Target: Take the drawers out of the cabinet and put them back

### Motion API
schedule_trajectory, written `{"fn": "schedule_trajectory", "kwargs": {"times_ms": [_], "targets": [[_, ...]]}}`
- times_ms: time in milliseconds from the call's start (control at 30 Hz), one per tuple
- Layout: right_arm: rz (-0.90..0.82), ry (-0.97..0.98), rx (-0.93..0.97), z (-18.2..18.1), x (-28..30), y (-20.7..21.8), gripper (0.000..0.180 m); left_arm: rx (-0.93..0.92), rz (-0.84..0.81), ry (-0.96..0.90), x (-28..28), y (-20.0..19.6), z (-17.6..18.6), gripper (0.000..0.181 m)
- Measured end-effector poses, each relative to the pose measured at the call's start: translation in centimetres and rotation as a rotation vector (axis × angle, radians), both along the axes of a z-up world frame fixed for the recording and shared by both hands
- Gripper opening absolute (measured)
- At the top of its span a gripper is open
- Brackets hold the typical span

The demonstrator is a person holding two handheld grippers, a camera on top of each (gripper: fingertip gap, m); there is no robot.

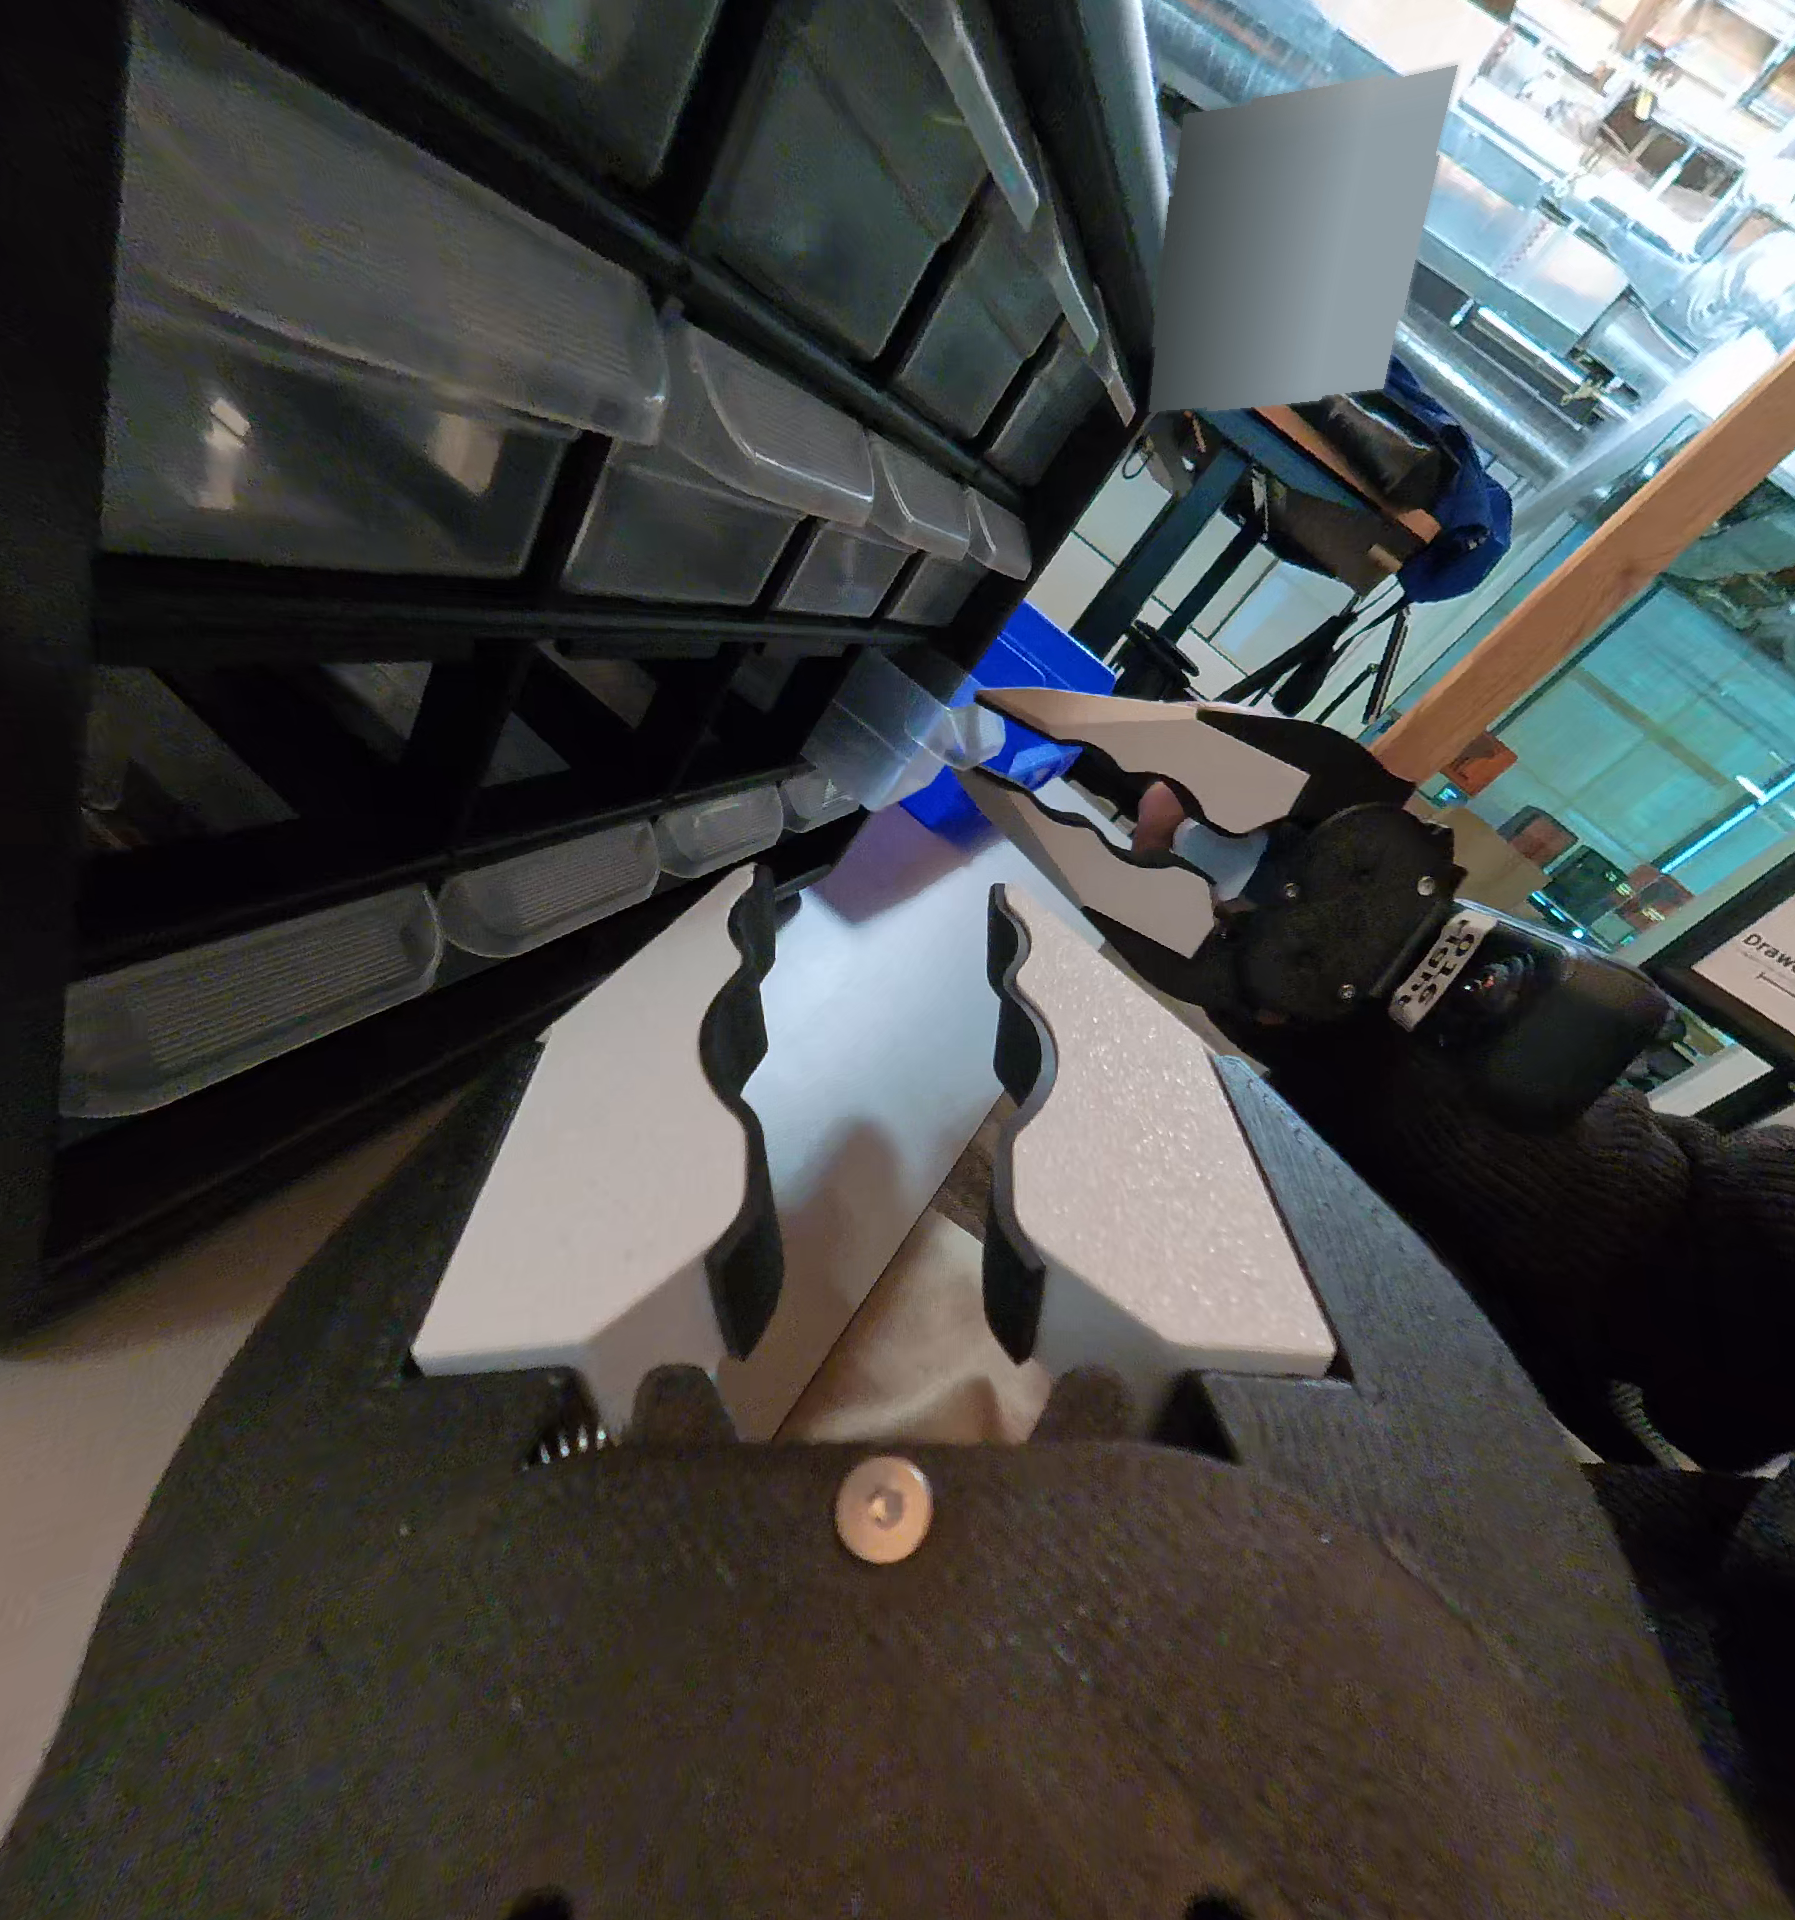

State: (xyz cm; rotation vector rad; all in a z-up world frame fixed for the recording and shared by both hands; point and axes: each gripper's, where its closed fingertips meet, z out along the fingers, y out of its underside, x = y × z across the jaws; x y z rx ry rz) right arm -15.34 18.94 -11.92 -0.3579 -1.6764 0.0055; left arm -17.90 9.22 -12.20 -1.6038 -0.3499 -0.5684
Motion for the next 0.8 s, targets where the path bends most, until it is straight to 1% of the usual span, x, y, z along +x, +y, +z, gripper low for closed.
{"fn": "schedule_trajectory", "kwargs": {"times_ms": [100,200,233,300,433,500,567,633,800], "targets": [[0.005,-0.007,0.016,0.1,0.5,-0.3,0.015,0.003,0.002,0.002,0.0,0.0,0.1,0.039],[0.028,0.023,0.029,0.4,0.4,-0.7,0.027,0.000,-0.001,0.000,0.1,0.0,0.0,0.039],[0.033,0.024,0.015,0.3,0.2,-0.7,0.030,0.000,-0.003,0.000,0.1,0.0,0.0,0.038],[0.028,0.019,-0.027,0.1,0.0,-0.6,0.042,0.004,-0.005,0.002,0.2,0.0,0.1,0.037],[-0.009,0.022,-0.119,0.1,-0.4,0.2,0.046,0.001,-0.008,0.010,0.3,0.1,0.0,0.037],[-0.015,0.021,-0.160,-0.1,-0.5,0.4,0.042,-0.001,-0.011,0.000,0.3,0.1,-0.1,0.037],[-0.007,-0.002,-0.189,-0.6,-0.5,0.4,0.026,-0.003,-0.013,-0.004,0.3,0.1,-0.2,0.037],[0.002,-0.007,-0.201,-0.6,-0.4,0.3,0.020,-0.003,-0.013,-0.006,0.2,0.1,-0.2,0.037],[0.023,-0.035,-0.236,-0.4,-0.1,0.1,0.018,-0.001,-0.016,-0.005,0.1,0.1,-0.2,0.035]]}}
